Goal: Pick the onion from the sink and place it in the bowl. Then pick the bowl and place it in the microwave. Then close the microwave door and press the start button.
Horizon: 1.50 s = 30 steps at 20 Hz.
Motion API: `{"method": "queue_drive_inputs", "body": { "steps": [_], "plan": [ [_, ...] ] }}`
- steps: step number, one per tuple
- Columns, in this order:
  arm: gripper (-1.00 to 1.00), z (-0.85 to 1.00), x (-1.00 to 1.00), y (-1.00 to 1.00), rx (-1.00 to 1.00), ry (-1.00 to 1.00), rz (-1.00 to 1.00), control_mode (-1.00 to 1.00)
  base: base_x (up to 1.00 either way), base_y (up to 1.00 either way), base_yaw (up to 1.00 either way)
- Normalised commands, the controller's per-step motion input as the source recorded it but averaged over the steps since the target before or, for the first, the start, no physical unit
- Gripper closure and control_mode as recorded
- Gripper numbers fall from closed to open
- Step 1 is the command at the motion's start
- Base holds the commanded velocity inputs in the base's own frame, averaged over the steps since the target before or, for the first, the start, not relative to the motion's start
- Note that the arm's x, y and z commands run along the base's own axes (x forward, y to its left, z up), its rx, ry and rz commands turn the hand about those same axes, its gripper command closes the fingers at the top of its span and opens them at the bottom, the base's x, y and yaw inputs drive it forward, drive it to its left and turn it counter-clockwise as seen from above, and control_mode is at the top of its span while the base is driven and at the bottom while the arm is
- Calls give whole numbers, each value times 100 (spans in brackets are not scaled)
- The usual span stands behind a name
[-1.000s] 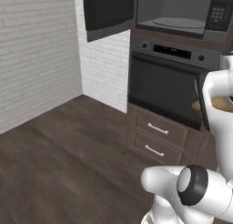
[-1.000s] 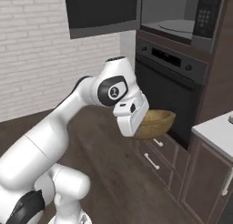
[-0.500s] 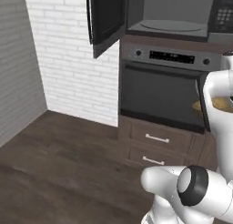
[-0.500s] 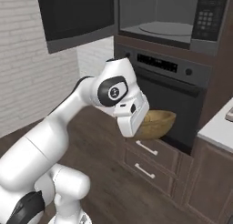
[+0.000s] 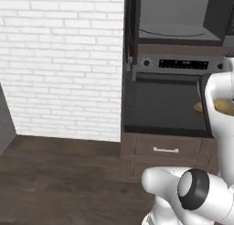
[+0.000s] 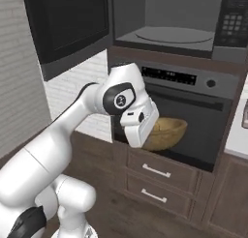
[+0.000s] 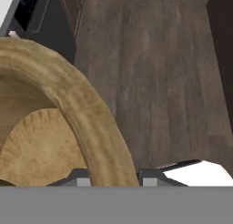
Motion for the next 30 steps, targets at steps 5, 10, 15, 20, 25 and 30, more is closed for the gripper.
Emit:
{"method": "queue_drive_inputs", "body": {
  "steps": [5, 10, 15, 20, 25, 30],
  "plan": [
    [100, 0, 0, 0, 0, 0, 0, 100, 77, 26, -36],
    [100, 0, 0, 0, 0, 0, 0, 100, 44, -41, -19],
    [100, 0, 0, 0, 0, 0, 0, 100, 39, -8, -8],
    [100, 0, 0, 0, 0, 0, 0, 100, 9, -10, -2],
    [100, 0, 0, 0, 0, 0, 0, 100, 21, -1, -1],
    [100, 0, 0, 0, 0, 0, 0, 100, 40, 0, -1]
  ]
}}
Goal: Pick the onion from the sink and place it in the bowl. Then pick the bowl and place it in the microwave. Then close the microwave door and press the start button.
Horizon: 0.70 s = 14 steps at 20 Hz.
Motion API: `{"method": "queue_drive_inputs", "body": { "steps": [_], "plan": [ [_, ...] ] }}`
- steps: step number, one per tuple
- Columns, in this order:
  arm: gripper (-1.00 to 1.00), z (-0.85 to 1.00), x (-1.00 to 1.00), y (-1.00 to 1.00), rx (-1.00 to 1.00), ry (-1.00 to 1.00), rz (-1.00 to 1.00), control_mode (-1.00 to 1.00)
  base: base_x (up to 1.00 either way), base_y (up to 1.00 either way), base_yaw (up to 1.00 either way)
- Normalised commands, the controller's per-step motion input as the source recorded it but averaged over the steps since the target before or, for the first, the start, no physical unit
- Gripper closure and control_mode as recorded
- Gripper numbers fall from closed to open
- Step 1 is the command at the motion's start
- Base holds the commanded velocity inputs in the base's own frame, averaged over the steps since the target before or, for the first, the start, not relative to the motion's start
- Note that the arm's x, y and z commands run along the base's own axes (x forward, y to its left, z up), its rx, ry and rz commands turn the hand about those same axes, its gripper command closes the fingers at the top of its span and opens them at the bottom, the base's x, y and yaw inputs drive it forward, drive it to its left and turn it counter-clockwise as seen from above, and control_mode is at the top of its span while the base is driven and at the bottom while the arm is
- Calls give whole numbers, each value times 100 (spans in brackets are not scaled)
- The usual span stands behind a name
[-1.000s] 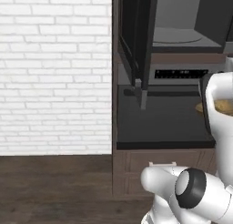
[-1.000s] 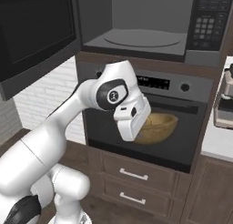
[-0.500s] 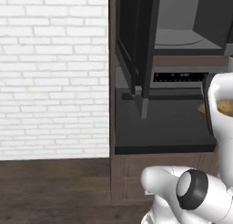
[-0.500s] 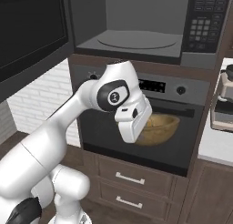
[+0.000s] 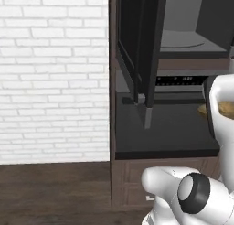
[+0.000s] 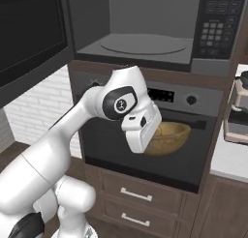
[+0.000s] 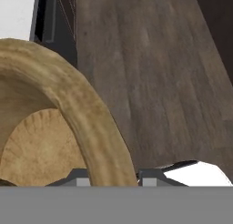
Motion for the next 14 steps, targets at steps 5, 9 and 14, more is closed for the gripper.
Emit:
{"method": "queue_drive_inputs", "body": {
  "steps": [5, 9, 14],
  "plan": [
    [100, 0, 0, 0, 0, 0, 0, 100, 27, 0, -1],
    [100, 0, 0, 0, 0, 0, 0, 100, 34, 0, -1],
    [100, 0, 0, 0, 0, 0, 0, 100, 39, 0, -2]
  ]
}}
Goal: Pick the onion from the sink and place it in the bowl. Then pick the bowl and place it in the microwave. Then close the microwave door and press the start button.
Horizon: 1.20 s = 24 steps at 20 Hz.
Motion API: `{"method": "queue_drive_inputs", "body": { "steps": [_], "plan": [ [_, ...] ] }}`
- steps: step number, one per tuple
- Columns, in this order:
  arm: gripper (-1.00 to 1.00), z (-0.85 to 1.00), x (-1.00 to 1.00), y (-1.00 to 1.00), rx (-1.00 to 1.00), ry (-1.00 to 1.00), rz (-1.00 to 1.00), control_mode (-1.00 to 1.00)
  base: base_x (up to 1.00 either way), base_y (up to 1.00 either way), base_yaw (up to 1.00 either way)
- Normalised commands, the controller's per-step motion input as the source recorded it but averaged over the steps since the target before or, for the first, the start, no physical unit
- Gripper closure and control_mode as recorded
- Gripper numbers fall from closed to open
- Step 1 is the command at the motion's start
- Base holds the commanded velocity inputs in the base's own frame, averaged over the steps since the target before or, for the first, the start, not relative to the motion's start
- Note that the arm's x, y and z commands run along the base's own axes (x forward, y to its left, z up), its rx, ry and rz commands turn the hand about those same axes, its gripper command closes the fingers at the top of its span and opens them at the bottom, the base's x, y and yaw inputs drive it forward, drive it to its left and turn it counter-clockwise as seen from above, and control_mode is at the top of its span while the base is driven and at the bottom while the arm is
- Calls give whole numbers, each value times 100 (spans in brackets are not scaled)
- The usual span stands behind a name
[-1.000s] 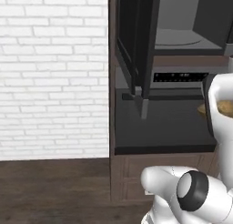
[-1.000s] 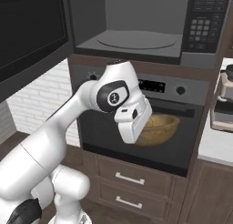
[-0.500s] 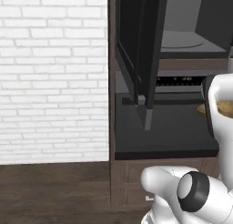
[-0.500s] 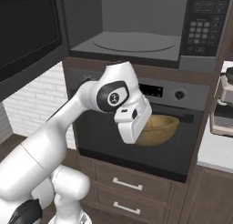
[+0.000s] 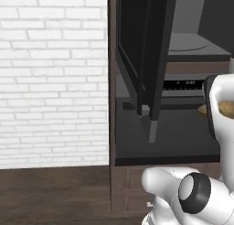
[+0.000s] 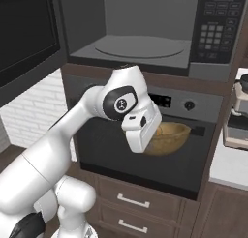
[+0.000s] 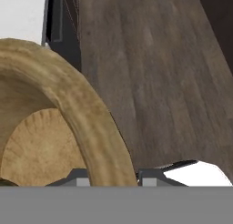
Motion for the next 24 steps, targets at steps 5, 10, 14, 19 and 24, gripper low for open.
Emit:
{"method": "queue_drive_inputs", "body": {
  "steps": [5, 10, 14, 19, 24],
  "plan": [
    [100, 0, 0, 0, 0, 0, 0, 100, 36, 0, -1],
    [100, 0, 0, 0, 0, 0, 0, 100, 30, 0, -1],
    [100, 0, 0, 0, 0, 0, 0, 100, 21, 0, 0],
    [100, 0, 0, 0, 0, 0, 0, 100, 6, 0, 0],
    [100, 46, -53, 8, 10, -19, 1, -100, 0, 0, 0]
  ]
}}
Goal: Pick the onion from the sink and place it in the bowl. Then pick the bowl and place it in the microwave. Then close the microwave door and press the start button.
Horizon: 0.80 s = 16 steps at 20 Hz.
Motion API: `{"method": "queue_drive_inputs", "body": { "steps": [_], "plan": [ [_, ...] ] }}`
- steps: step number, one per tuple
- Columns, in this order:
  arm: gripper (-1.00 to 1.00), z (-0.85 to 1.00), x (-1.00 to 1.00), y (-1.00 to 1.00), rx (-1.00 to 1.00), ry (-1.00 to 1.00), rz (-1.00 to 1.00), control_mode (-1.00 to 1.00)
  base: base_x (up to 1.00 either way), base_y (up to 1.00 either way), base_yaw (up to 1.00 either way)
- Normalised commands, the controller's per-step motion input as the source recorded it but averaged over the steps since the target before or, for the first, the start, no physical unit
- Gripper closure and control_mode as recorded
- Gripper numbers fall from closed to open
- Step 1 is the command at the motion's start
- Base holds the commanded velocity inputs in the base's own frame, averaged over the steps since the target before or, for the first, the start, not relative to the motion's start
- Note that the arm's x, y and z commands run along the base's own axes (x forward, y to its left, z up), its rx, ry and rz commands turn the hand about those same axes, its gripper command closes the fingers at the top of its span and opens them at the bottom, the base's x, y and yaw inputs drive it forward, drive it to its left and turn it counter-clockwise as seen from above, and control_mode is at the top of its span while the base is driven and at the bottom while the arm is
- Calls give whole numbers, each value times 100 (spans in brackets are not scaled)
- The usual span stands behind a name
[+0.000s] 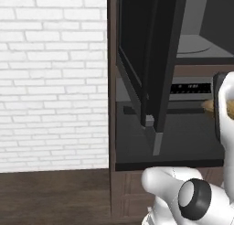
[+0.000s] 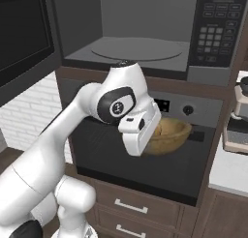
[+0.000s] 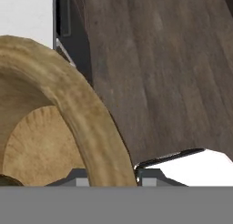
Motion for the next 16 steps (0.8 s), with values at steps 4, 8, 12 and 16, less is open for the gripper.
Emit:
{"method": "queue_drive_inputs", "body": {
  "steps": [4, 8, 12, 16],
  "plan": [
    [100, 100, -22, 5, 7, -33, 0, -100, 0, 0, 0],
    [100, 86, 0, 27, 7, -34, 0, -100, 0, 0, 0],
    [100, 52, 18, 39, 11, -28, 0, -100, 0, 0, 0],
    [100, 53, 67, 22, 18, -21, 8, -100, 0, 0, 0]
  ]
}}
